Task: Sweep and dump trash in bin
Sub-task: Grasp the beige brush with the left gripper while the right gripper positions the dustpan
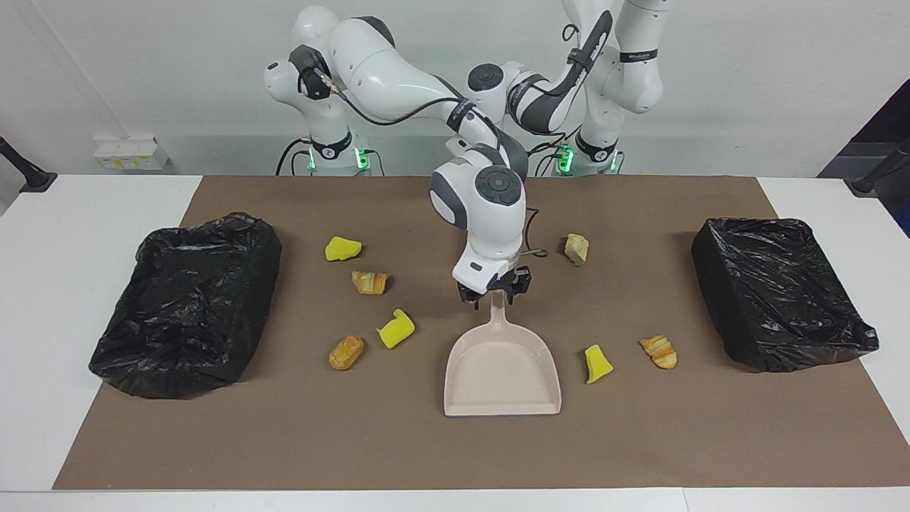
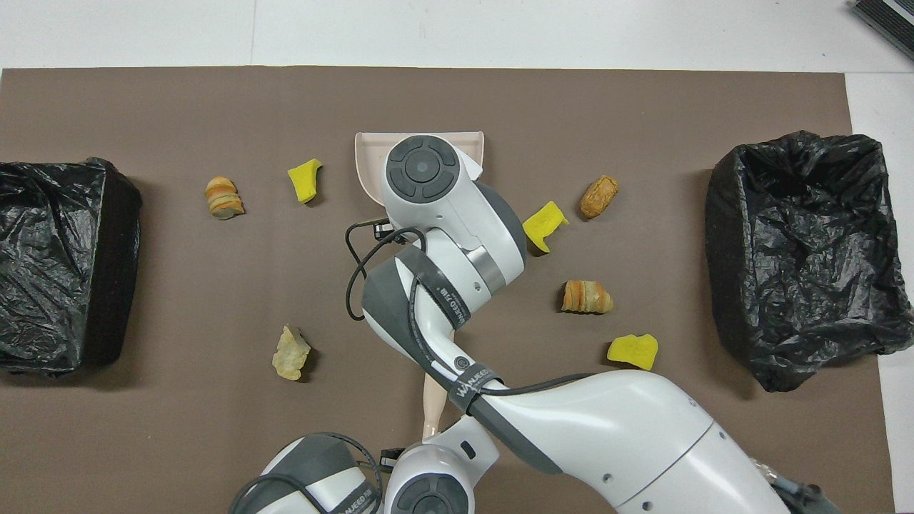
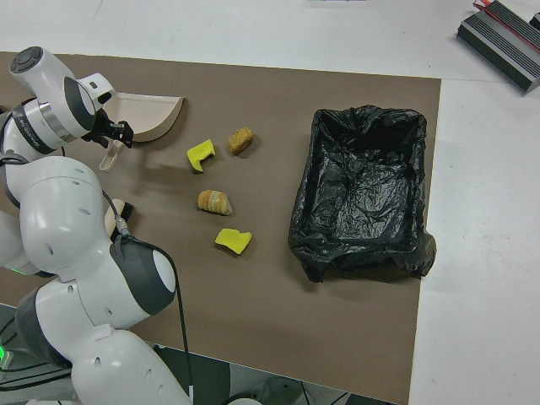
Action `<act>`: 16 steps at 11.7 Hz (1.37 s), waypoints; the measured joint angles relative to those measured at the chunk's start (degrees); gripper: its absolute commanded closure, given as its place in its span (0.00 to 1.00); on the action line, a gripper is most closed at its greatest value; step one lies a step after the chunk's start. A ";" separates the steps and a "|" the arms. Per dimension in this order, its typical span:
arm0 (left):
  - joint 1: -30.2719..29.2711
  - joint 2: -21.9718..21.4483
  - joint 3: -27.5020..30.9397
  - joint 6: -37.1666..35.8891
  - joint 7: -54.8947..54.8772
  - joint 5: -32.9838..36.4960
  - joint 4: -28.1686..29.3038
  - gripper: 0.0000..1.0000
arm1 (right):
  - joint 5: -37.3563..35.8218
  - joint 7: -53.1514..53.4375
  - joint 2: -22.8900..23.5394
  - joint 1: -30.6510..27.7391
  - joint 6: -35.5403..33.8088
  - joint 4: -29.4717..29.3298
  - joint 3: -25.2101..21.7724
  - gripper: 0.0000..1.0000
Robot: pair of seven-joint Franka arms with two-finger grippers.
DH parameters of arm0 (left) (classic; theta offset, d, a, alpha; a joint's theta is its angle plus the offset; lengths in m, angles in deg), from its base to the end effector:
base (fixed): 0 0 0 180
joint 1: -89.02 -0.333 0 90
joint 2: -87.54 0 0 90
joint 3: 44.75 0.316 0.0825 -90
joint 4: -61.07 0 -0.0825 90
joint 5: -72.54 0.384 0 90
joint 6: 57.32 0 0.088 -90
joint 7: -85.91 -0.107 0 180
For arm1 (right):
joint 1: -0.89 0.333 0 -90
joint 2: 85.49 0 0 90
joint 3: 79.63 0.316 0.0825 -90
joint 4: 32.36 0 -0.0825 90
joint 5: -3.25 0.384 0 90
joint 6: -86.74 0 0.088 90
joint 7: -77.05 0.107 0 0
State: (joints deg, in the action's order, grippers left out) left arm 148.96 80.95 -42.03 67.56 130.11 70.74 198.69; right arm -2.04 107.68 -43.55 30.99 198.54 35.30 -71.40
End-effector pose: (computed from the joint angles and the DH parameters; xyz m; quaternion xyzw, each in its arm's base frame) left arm 0.2510 -0.3921 0.3507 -0.9930 0.1039 0.0457 0.0320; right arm 0.6134 0.4385 0.3617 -0.9977 -0.0640 -0.0162 0.0163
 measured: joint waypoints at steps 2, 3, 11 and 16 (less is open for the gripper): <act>-0.52 -0.64 0.47 -5.90 0.27 3.48 -1.45 1.00 | -0.59 0.39 0.29 0.38 0.03 0.00 0.00 0.69; -1.28 -1.19 0.70 -8.20 0.48 4.16 -1.85 1.00 | -0.60 0.39 0.29 0.32 0.03 0.00 -0.02 0.82; -18.07 -10.16 1.30 -23.72 6.83 8.01 -2.12 1.00 | -0.60 0.48 -0.53 -2.81 0.11 -0.86 -0.36 1.00; -18.51 -11.19 0.52 -19.69 30.02 6.27 3.85 1.00 | -0.17 -1.17 -3.53 -3.51 4.84 3.95 -0.21 0.92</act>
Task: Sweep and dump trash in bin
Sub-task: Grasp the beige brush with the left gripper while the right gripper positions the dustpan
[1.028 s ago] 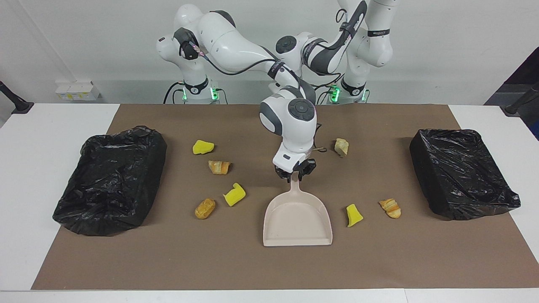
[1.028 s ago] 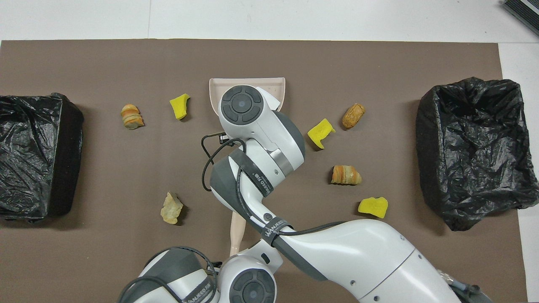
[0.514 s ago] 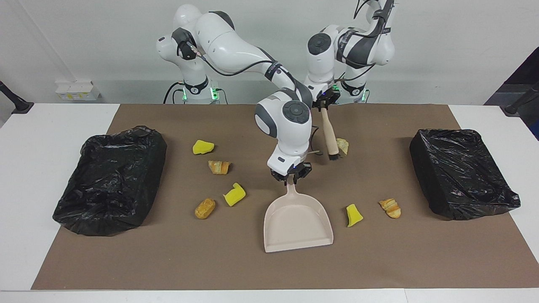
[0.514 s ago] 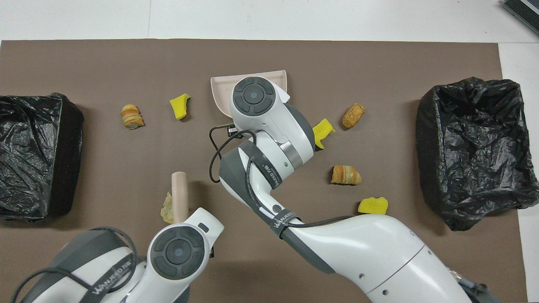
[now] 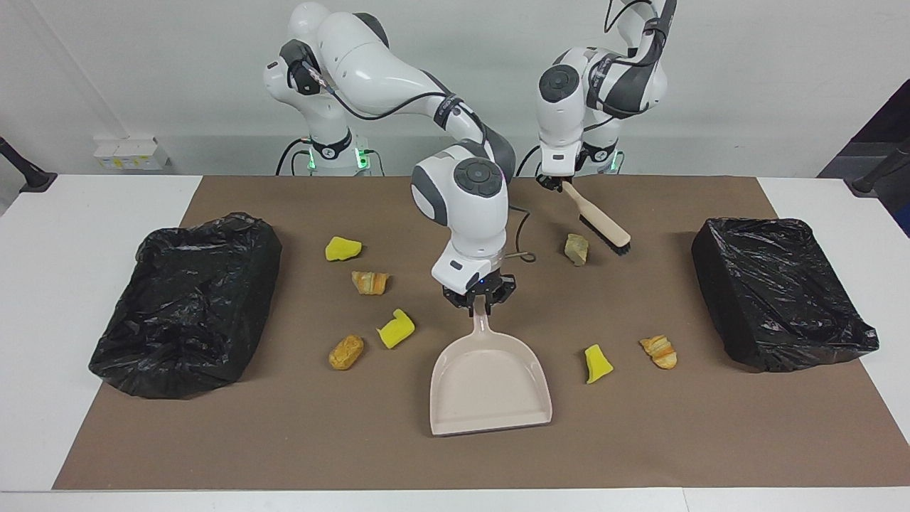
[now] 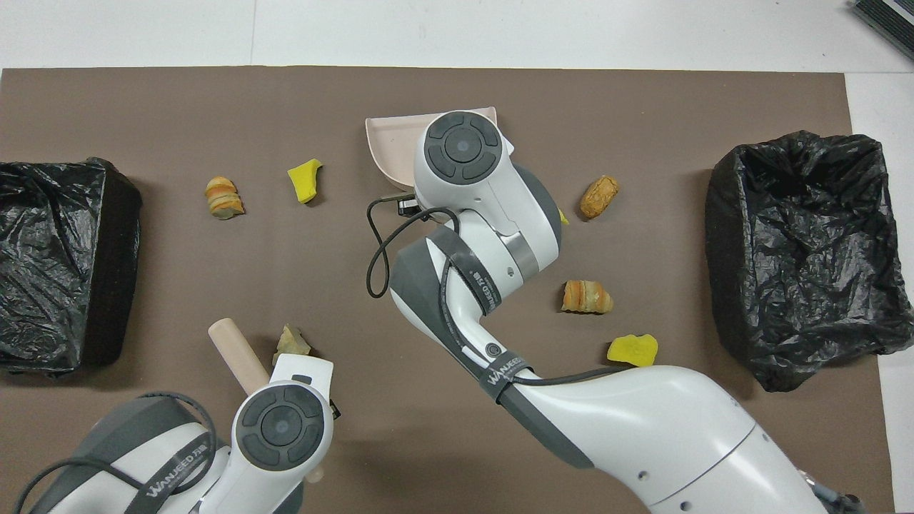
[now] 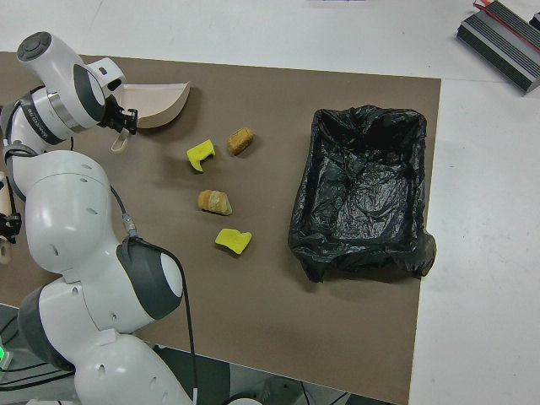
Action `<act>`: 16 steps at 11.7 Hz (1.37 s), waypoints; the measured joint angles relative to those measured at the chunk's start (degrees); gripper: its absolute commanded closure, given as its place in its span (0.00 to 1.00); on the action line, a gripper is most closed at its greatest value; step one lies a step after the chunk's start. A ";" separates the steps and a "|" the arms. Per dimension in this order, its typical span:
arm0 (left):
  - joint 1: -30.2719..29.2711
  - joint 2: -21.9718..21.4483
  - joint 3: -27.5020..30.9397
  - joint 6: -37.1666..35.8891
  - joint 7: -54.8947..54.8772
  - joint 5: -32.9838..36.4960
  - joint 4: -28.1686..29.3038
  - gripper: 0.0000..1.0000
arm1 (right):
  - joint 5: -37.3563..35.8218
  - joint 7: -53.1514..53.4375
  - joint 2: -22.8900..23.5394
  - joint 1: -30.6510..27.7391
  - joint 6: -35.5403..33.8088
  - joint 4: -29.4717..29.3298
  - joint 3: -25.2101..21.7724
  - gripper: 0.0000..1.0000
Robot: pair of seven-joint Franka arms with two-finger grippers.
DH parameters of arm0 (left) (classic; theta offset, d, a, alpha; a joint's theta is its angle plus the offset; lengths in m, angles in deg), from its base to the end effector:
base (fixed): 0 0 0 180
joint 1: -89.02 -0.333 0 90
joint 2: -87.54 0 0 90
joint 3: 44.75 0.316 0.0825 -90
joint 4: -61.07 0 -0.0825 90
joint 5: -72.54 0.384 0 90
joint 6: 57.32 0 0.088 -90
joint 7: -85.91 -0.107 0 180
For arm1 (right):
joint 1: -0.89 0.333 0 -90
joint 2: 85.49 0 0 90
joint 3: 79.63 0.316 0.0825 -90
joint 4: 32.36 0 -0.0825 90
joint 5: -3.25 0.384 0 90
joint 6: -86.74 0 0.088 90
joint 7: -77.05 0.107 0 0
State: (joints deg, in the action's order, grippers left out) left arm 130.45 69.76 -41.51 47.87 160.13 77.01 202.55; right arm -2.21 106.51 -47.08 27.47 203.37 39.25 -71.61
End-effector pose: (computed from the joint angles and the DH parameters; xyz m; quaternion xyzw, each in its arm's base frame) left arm 0.3158 -0.2407 0.3852 -0.9439 -0.2871 0.0668 0.1487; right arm 0.6348 0.3988 0.3824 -0.9971 -0.0459 -0.0522 0.0310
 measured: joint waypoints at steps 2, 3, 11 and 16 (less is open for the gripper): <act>-0.48 -0.01 0.03 3.12 2.56 -5.24 2.55 1.00 | 0.02 -0.09 -1.25 0.01 5.59 6.37 0.02 0.57; -0.64 0.04 0.11 4.80 3.53 -7.10 3.47 1.00 | 0.02 -0.09 -1.71 0.02 6.23 7.88 0.05 0.53; -3.46 7.61 0.28 18.55 14.38 -20.00 0.21 1.00 | 0.04 -0.64 -4.04 -0.03 5.52 11.65 0.06 1.00; -11.36 15.15 0.46 23.75 15.01 -20.72 -8.89 1.00 | 0.04 -17.71 -7.16 -1.98 2.30 11.78 0.02 1.00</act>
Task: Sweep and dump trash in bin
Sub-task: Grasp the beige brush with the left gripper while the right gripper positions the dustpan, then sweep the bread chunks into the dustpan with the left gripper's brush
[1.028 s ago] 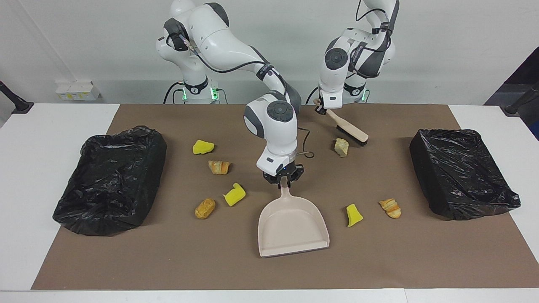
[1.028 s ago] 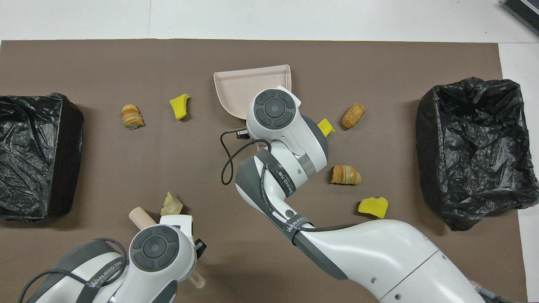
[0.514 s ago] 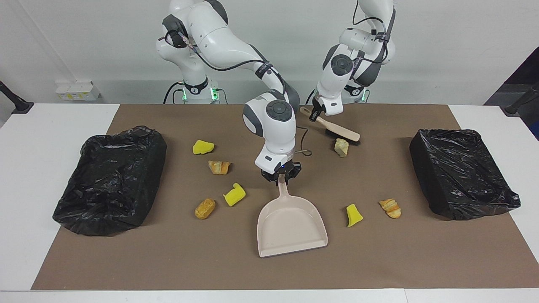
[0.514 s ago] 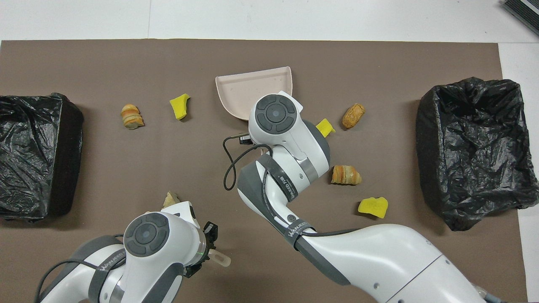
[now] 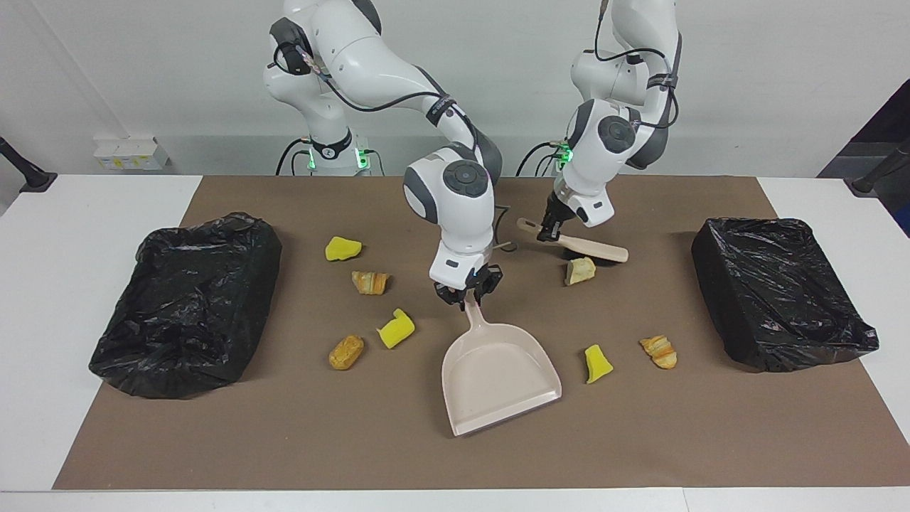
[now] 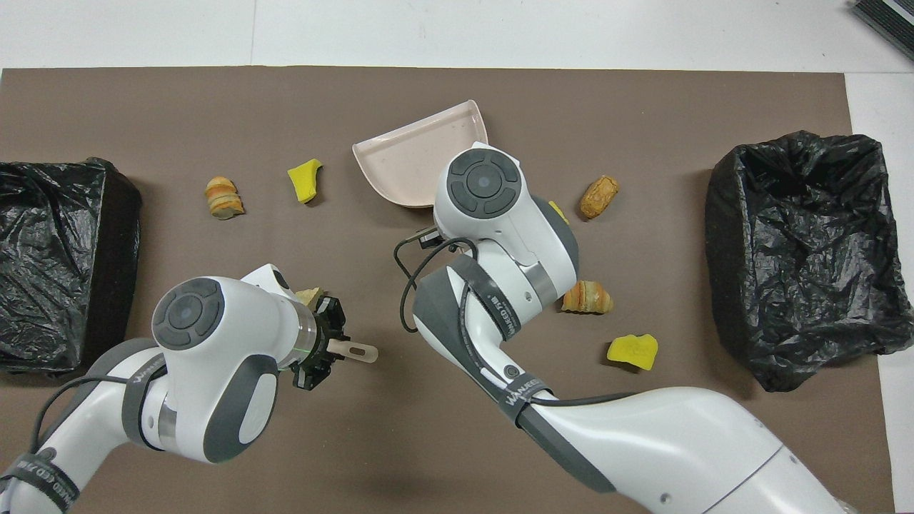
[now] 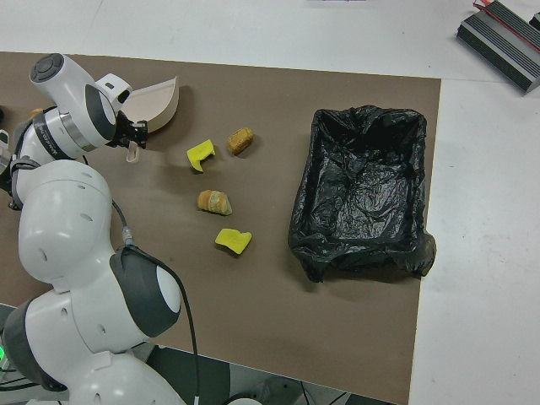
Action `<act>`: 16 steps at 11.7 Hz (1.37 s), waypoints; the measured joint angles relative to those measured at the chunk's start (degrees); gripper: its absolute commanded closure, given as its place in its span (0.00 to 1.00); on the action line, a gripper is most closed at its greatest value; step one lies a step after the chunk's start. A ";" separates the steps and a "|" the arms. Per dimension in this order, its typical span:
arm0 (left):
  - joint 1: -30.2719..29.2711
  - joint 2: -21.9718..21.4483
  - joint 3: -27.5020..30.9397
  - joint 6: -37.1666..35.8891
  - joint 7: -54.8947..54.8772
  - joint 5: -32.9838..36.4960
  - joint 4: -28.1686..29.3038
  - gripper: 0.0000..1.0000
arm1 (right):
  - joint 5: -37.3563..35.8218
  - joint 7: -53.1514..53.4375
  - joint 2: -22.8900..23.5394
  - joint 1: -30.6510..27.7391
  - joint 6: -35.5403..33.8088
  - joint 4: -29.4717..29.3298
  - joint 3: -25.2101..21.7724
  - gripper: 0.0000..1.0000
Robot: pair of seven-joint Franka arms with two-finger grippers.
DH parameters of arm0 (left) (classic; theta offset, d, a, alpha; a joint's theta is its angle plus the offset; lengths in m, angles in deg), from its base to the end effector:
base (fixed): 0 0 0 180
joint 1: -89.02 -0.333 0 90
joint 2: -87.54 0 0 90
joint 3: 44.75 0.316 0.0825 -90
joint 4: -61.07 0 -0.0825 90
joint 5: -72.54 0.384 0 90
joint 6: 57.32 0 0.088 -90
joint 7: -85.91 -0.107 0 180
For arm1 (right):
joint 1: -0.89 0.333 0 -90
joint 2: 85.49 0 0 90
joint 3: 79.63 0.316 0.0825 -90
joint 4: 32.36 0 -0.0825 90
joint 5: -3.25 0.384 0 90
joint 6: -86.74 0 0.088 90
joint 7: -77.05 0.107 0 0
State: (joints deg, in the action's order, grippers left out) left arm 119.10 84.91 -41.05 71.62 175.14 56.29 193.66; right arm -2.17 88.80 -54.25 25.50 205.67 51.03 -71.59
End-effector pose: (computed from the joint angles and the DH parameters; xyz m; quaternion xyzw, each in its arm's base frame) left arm 0.4463 -0.2300 0.3613 0.7978 0.5926 -0.0984 0.0513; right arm 0.6127 0.3659 0.3781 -0.9808 -0.1908 -0.0398 0.0093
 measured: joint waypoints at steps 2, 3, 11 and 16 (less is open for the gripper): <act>-1.70 2.95 0.00 0.85 -0.01 -1.41 -4.05 1.00 | 0.05 -11.98 -2.34 -1.92 -3.55 0.00 0.00 1.00; -2.61 4.46 -0.04 1.05 -0.05 -2.18 -6.32 1.00 | 0.11 -17.76 -3.32 -2.72 -5.67 0.03 0.00 1.00; -8.31 12.32 0.12 -15.44 -19.24 2.80 -25.03 1.00 | -0.09 -52.99 -6.01 -4.38 -12.43 4.40 -0.07 1.00; -13.01 10.79 0.26 -19.59 -49.12 9.18 -20.62 1.00 | -1.08 -56.53 -6.15 -4.35 -10.40 7.08 -0.04 1.00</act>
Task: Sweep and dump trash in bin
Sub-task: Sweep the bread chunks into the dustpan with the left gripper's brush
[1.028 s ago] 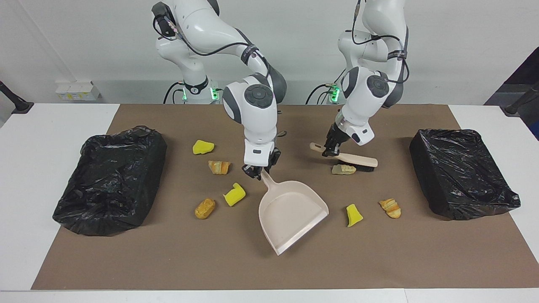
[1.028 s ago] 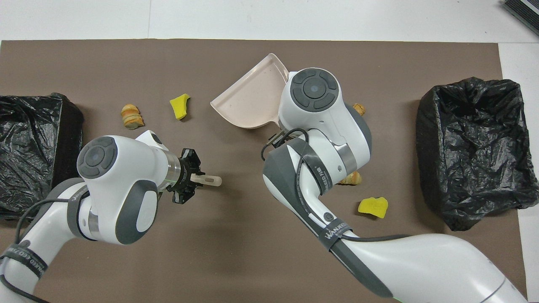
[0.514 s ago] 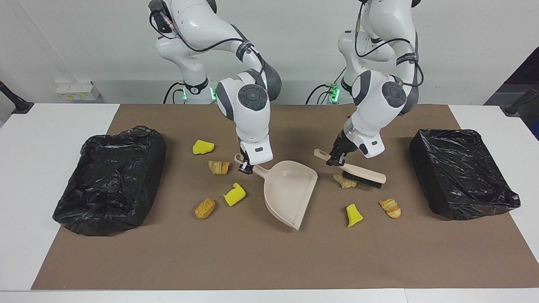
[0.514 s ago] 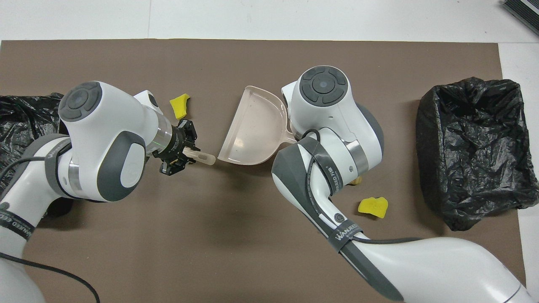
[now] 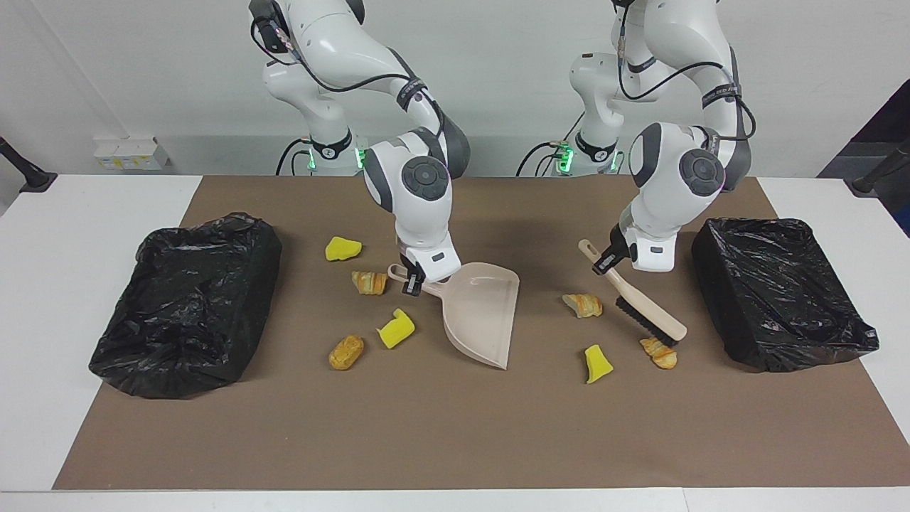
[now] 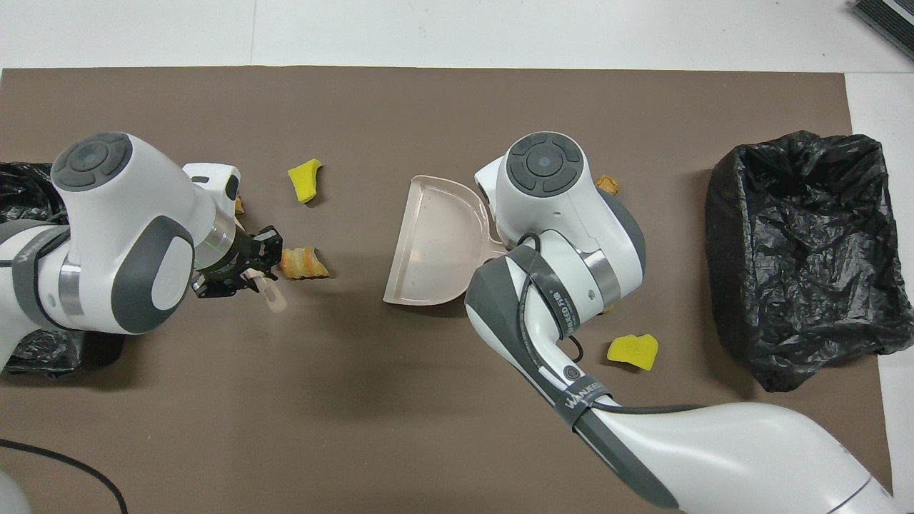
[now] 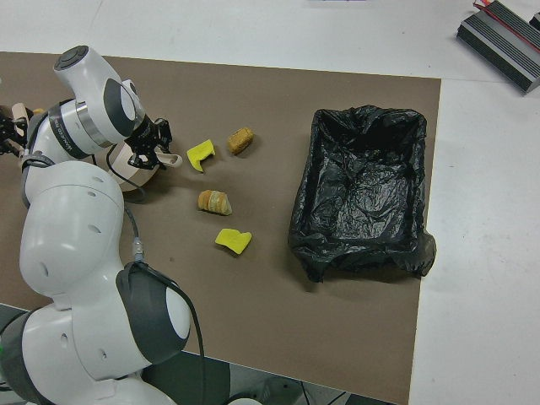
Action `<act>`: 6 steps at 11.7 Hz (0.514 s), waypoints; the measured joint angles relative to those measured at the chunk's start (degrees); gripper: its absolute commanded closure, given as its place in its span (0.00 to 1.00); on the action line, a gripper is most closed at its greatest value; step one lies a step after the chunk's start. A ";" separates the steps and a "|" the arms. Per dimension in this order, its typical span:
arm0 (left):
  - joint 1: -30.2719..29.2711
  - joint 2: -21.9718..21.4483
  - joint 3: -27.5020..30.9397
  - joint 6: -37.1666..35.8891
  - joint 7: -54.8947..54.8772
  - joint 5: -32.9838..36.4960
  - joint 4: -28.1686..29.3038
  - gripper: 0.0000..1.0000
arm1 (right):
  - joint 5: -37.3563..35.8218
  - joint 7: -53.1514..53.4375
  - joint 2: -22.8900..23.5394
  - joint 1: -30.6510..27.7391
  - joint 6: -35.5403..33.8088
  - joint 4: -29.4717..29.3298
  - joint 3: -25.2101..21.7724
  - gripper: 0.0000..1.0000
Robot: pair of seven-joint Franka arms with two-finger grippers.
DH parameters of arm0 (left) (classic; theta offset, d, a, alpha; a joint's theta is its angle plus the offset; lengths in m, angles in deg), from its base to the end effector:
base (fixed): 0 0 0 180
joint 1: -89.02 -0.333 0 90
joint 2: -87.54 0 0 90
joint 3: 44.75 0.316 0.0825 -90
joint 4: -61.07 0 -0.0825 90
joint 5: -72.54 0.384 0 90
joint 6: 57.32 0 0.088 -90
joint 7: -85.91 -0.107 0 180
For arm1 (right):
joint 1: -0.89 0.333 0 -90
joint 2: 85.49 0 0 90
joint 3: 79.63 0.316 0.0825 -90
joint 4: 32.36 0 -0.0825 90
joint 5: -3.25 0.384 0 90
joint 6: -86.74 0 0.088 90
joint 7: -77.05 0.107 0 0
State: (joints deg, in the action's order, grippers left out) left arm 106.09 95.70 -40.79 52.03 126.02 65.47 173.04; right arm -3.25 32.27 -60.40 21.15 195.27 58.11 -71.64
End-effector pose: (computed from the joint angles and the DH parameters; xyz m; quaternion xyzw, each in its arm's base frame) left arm 0.5497 -0.1381 0.3917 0.9605 0.2572 -0.1065 0.0038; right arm 0.5949 0.2973 0.3783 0.7922 0.6070 -0.0615 0.0141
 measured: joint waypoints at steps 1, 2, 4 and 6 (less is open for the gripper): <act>-0.43 -1.37 0.05 0.01 -4.99 0.47 2.56 1.00 | -0.60 -0.04 -0.02 0.13 0.16 0.07 0.02 1.00; -0.58 -2.87 0.05 0.04 -8.00 0.98 4.98 1.00 | -1.20 -0.28 -0.04 0.22 0.37 0.11 0.07 1.00; -0.46 -5.70 -0.34 1.16 -10.85 1.55 9.18 1.00 | -1.95 -0.99 -0.05 0.35 1.02 0.35 0.07 1.00; 1.56 -7.12 -0.89 3.13 -12.41 1.61 12.31 1.00 | -2.75 -1.27 -0.05 0.40 2.23 0.90 0.08 1.00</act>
State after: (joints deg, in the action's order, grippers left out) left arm 107.64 88.58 -41.69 55.17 113.61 67.08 185.35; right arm -5.99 31.00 -60.44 21.55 197.50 59.01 -71.56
